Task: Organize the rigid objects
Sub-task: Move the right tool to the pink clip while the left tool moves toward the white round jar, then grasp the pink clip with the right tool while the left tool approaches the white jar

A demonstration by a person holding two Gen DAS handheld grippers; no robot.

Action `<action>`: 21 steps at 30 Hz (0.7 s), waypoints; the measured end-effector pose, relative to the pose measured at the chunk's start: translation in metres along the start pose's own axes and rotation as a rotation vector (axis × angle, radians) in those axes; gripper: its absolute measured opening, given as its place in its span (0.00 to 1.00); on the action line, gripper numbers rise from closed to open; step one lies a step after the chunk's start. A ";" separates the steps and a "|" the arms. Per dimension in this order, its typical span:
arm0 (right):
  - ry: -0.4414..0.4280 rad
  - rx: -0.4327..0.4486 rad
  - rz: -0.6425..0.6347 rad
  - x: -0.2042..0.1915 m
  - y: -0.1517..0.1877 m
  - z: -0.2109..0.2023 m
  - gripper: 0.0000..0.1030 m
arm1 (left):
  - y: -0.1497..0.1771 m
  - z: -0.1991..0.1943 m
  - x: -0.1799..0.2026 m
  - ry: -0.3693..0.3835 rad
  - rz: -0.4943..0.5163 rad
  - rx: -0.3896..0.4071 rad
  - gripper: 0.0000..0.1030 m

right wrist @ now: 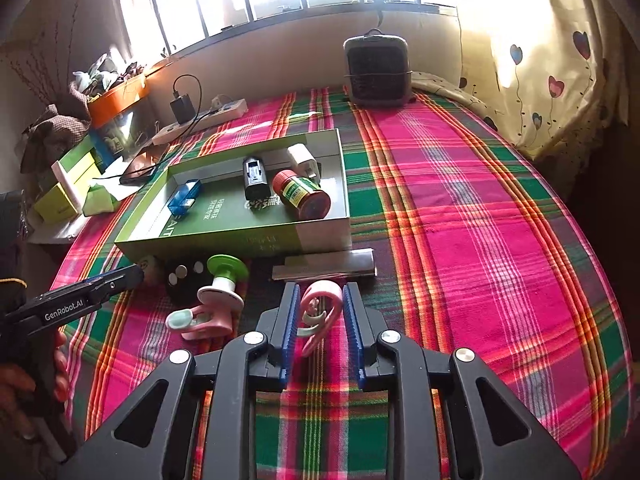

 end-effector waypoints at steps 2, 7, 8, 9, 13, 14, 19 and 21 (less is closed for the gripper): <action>-0.001 -0.004 0.004 0.005 0.003 -0.002 0.21 | 0.000 0.001 0.001 -0.002 0.002 0.000 0.35; -0.021 -0.027 0.034 0.018 0.009 0.000 0.21 | -0.002 0.004 0.004 -0.010 0.001 -0.003 0.35; -0.033 -0.034 0.045 0.020 0.009 0.001 0.21 | -0.003 0.004 0.004 -0.010 0.001 -0.001 0.35; -0.039 -0.039 0.054 0.021 0.009 0.002 0.21 | -0.003 0.004 0.005 -0.008 0.003 0.002 0.35; -0.072 -0.026 0.073 0.019 0.007 0.005 0.23 | -0.004 0.006 0.006 -0.019 0.004 -0.002 0.36; -0.076 -0.021 0.066 0.016 0.006 0.006 0.24 | -0.004 0.007 0.007 -0.022 0.006 -0.003 0.37; -0.051 -0.028 0.016 0.002 0.002 0.018 0.45 | -0.004 0.012 0.010 -0.037 0.025 -0.013 0.40; -0.016 -0.042 -0.011 -0.002 0.002 0.024 0.45 | -0.004 0.013 0.011 -0.047 0.032 -0.012 0.40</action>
Point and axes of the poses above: each gripper's, at about its wrist camera, not at the fingertips, and z roughly the way its jaws point, x to its right, y to its underside, the point moved 3 cm from there along z, roughly the way its jaws point, and after that the axes turned 2 degrees about z, right-handed, at the moved point
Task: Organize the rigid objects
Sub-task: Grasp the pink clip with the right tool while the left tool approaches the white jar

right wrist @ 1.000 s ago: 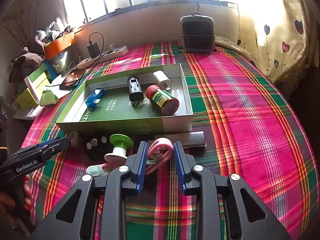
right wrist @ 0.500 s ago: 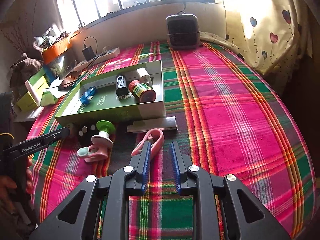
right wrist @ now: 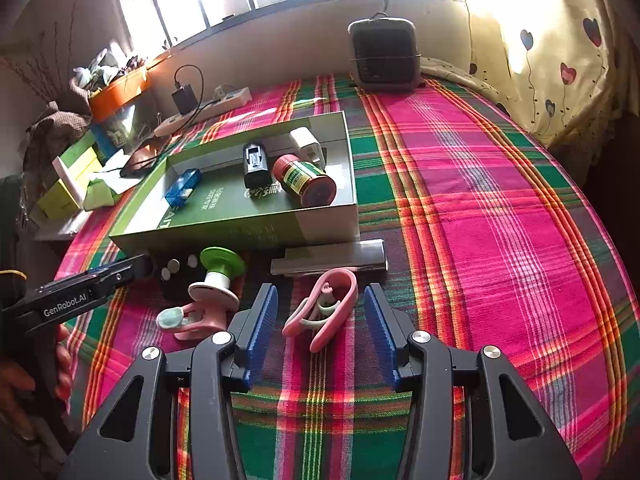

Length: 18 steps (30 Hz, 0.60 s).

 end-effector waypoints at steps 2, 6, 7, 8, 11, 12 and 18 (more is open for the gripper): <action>0.049 -0.012 -0.029 -0.002 0.000 0.005 0.45 | -0.001 0.001 0.001 -0.021 0.009 0.003 0.40; 0.092 -0.004 -0.054 0.001 0.002 0.006 0.47 | -0.002 0.003 0.002 -0.059 0.025 0.007 0.40; 0.104 0.000 -0.056 0.003 0.002 0.005 0.47 | -0.002 0.003 0.002 -0.066 0.029 0.007 0.40; 0.119 0.000 -0.054 0.005 0.003 0.005 0.47 | -0.002 0.003 0.003 -0.072 0.033 0.008 0.40; 0.152 -0.021 -0.031 0.017 0.006 0.005 0.47 | -0.002 0.003 0.001 -0.090 0.033 0.017 0.40; 0.141 -0.027 -0.014 0.021 0.007 0.005 0.47 | -0.003 0.003 0.000 -0.087 0.025 0.017 0.40; 0.134 -0.021 0.015 0.032 0.007 0.000 0.47 | -0.003 0.004 -0.001 -0.088 0.015 0.023 0.40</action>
Point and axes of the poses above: each gripper's, at about its wrist camera, not at the fingertips, and z roughly the way its jaws point, x to its right, y to its underside, the point moved 3 cm from there along z, roughly the way its jaws point, and after that the axes turned 2 degrees about z, right-handed, at the moved point
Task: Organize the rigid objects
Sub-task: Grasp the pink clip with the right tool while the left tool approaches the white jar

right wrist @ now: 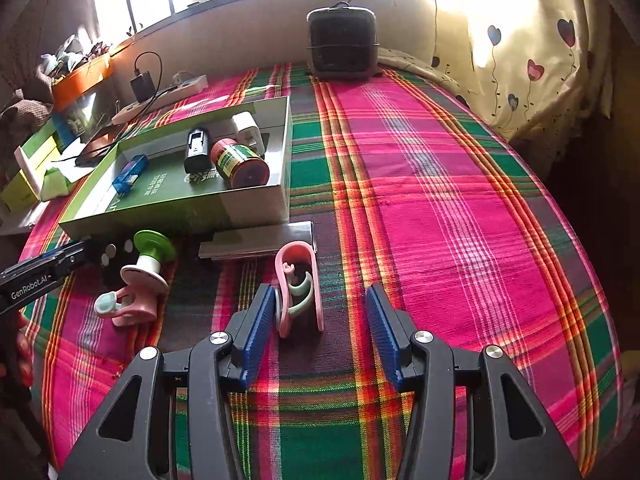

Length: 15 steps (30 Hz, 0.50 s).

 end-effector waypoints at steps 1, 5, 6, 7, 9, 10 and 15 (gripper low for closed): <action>0.000 0.001 0.000 0.000 -0.001 0.000 0.47 | 0.000 0.000 0.000 0.000 0.000 0.000 0.40; -0.010 -0.002 -0.015 -0.003 -0.002 0.002 0.47 | 0.000 0.000 0.000 0.004 -0.006 0.002 0.39; -0.012 -0.003 -0.019 -0.003 -0.002 0.002 0.47 | 0.000 0.000 0.000 0.003 -0.005 0.002 0.39; -0.012 -0.004 -0.022 -0.003 -0.002 0.002 0.47 | 0.000 0.000 -0.001 -0.001 -0.004 0.001 0.37; -0.011 -0.005 -0.029 -0.004 -0.003 0.003 0.47 | 0.000 -0.001 -0.002 -0.007 -0.007 0.003 0.34; -0.009 -0.006 -0.032 -0.004 -0.003 0.003 0.46 | 0.001 -0.001 -0.003 -0.010 -0.009 0.003 0.31; -0.027 -0.003 -0.032 -0.004 -0.002 0.002 0.26 | 0.001 -0.002 -0.006 -0.012 -0.017 0.005 0.26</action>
Point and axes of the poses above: each gripper's, at about its wrist camera, not at the fingertips, and z roughly the way its jaws point, x to its right, y to its underside, the point moved 3 cm from there along z, roughly the way its jaws point, and after that the axes turned 2 degrees about z, right-handed, at the moved point
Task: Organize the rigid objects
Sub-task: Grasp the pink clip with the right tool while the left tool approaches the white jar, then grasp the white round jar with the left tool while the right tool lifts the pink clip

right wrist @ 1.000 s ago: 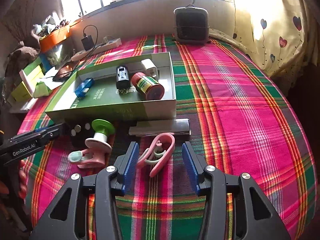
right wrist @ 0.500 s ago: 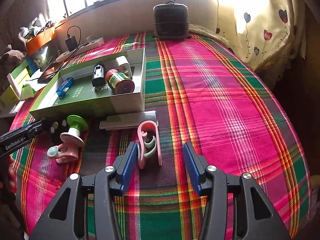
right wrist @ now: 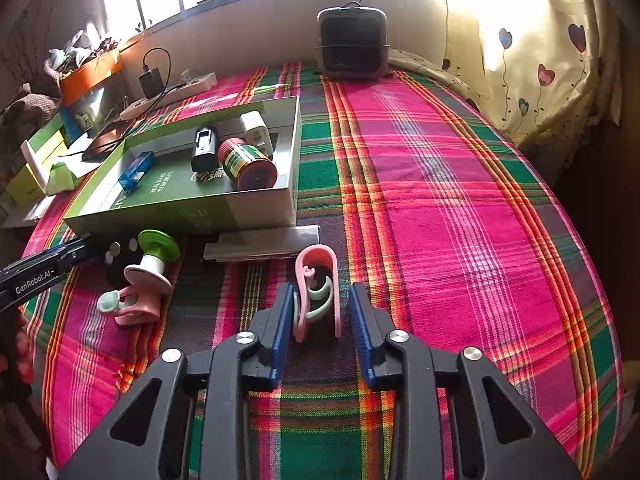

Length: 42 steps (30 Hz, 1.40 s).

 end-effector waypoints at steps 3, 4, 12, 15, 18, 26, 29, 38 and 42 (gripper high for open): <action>-0.010 -0.001 -0.004 -0.001 0.000 0.000 0.24 | 0.000 0.000 0.000 -0.007 0.008 0.002 0.26; -0.014 -0.001 -0.005 -0.001 0.000 0.000 0.24 | 0.000 0.000 0.000 -0.006 0.007 0.001 0.26; -0.019 -0.001 -0.007 -0.002 0.000 0.000 0.24 | 0.000 0.000 -0.001 -0.004 0.005 0.002 0.26; -0.020 -0.001 -0.007 -0.002 0.000 -0.001 0.24 | 0.000 -0.001 -0.001 -0.004 0.005 0.000 0.26; -0.020 -0.001 -0.007 -0.002 0.000 -0.001 0.24 | 0.001 -0.001 -0.001 0.000 0.001 -0.001 0.26; -0.028 0.021 -0.018 -0.005 -0.004 -0.009 0.24 | 0.001 -0.011 -0.001 0.004 0.003 0.017 0.26; -0.031 0.035 -0.027 -0.005 -0.008 -0.013 0.24 | -0.001 -0.016 0.000 0.009 0.005 0.026 0.26; -0.065 0.056 -0.054 -0.015 -0.021 -0.021 0.24 | -0.009 -0.031 0.000 0.025 0.010 0.048 0.26; -0.094 0.066 -0.071 -0.022 -0.027 -0.025 0.24 | -0.017 -0.037 -0.002 0.031 0.010 0.059 0.26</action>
Point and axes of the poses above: each gripper's, at about its wrist camera, not at the fingertips, and z roughly the way its jaws point, x to its right, y to its underside, the point moved 3 cm from there along z, roughly the way its jaws point, and after that the axes turned 2 degrees about z, right-handed, at the moved point
